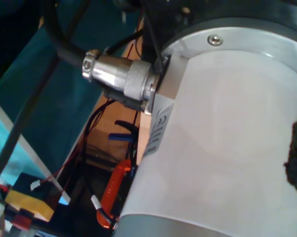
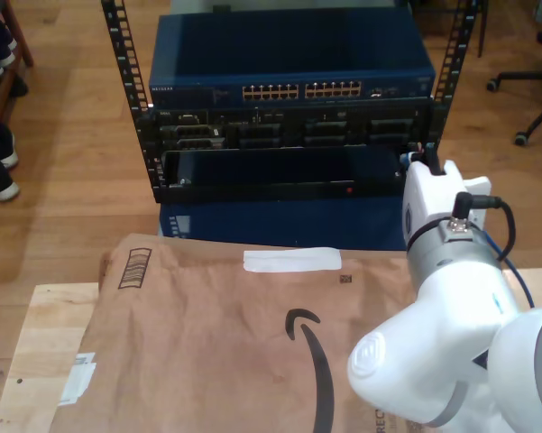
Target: Grab the cable and plug it in
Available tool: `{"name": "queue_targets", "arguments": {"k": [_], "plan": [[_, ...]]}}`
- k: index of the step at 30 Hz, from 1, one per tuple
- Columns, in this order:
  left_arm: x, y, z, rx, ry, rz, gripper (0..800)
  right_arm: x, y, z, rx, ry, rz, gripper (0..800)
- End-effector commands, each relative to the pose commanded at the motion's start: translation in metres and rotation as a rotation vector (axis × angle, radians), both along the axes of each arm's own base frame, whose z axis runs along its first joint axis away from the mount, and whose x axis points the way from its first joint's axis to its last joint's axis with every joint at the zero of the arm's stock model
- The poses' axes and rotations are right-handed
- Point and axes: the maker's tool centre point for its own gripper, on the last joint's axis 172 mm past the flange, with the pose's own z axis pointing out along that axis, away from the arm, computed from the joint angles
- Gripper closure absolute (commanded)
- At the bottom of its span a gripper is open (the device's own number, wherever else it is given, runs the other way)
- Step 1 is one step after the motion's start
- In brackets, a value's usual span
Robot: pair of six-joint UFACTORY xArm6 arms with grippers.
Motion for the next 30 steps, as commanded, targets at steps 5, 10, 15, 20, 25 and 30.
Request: {"name": "queue_targets", "arguments": {"k": [5,10,15,20,25,30], "plan": [[-0.006,0.002,-0.002,0.005,-0.043,0.005,2,0.004,0.001,-0.007,0.015,0.052,-0.004,798],[-0.009,0.0,-0.002,0.006,-0.043,0.031,2,0.004,0.013,-0.013,0.033,0.082,0.026,798],[-0.014,0.009,-0.015,0.084,-0.073,0.031,2,0.003,0.013,-0.016,0.027,0.089,0.029,799],[-0.015,0.014,-0.022,0.116,-0.104,-0.001,2,0.002,0.015,-0.022,0.038,0.111,0.034,798],[-0.006,0.008,-0.045,0.108,-0.171,-0.052,0,0.0,0.017,-0.034,0.05,0.147,0.043,798],[0.0,0.002,-0.072,0.155,-0.187,-0.059,0,-0.006,0.011,-0.044,0.04,0.165,0.036,798]]}}
